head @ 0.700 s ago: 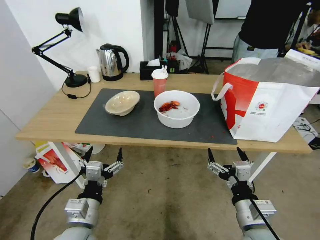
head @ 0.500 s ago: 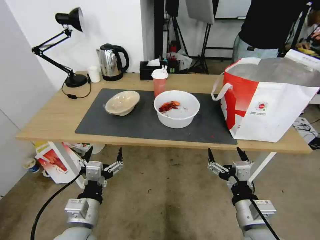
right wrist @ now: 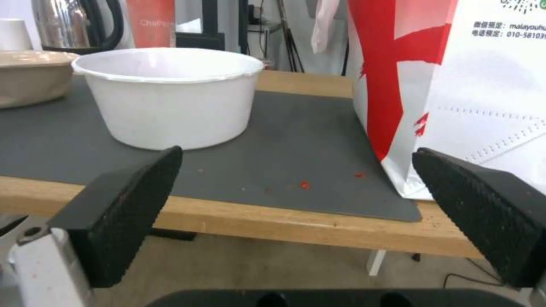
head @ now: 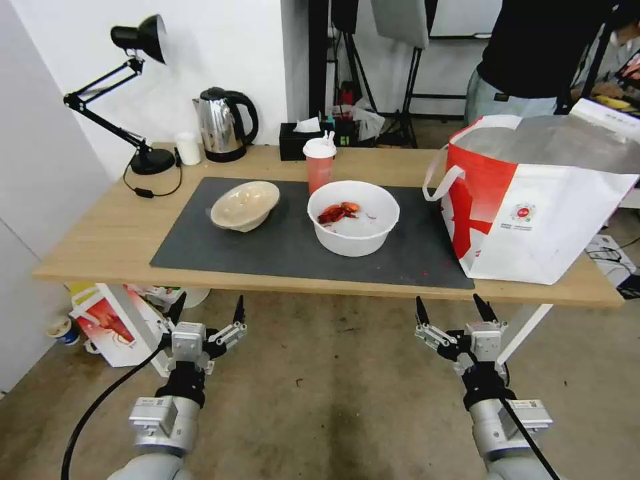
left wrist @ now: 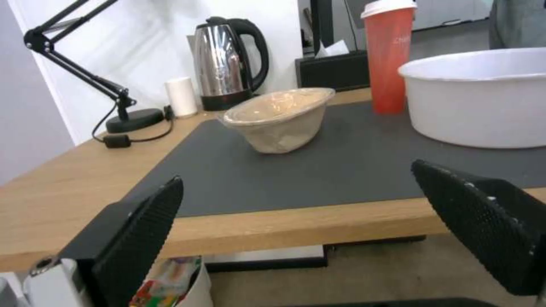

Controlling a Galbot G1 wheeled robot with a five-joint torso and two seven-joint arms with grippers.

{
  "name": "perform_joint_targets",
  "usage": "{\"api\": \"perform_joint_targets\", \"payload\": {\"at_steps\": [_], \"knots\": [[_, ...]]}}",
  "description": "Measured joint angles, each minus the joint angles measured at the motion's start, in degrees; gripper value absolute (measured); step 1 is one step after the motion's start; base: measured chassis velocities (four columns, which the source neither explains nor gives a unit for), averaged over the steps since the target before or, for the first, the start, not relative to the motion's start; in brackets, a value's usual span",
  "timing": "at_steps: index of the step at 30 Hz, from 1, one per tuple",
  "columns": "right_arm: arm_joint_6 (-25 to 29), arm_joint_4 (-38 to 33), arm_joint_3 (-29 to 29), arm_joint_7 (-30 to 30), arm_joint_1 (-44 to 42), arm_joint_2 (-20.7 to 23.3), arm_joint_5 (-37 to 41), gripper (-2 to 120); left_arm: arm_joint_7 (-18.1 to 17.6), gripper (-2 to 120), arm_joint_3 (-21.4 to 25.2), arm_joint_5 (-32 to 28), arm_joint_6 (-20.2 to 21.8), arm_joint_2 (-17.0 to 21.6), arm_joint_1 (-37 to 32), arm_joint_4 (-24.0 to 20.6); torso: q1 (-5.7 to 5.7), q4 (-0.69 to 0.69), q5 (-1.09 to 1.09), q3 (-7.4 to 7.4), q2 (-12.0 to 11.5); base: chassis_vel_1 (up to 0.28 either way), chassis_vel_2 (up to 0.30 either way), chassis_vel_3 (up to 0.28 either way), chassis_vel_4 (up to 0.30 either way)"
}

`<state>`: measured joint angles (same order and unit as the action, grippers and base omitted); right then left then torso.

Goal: Pick up the trash from the table and place it into the takeout bag.

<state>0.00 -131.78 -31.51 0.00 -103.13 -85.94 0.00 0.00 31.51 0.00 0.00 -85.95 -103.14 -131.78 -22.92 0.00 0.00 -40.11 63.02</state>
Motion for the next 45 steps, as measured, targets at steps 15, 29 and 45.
{"api": "perform_joint_targets", "payload": {"at_steps": [15, 29, 45], "knots": [[0.0, 0.0, 0.0, 0.0, 0.0, 0.0, 0.0, 100, -0.15, 100, 0.01, -0.3, 0.4, 0.14, -0.08, -0.07, 0.0, 0.0, 0.0, 0.0, 0.0, 0.0, 0.0, 0.0, 0.0], [-0.15, -0.01, 0.08, 0.06, 0.12, 0.43, 0.29, 100, -0.75, 100, 0.08, -1.28, 1.43, 0.58, -0.36, -0.69, 0.0, 0.0, 0.02, 0.0, 0.0, 0.0, 0.0, 0.0, 0.0], [-3.64, -0.34, 1.61, 2.03, 2.84, 10.02, 6.54, 100, -12.66, 100, 2.52, -21.64, 19.76, 10.16, -7.05, -11.91, 0.01, 0.01, 0.01, 0.0, 0.0, 0.0, 0.0, 0.0, 0.0]]}}
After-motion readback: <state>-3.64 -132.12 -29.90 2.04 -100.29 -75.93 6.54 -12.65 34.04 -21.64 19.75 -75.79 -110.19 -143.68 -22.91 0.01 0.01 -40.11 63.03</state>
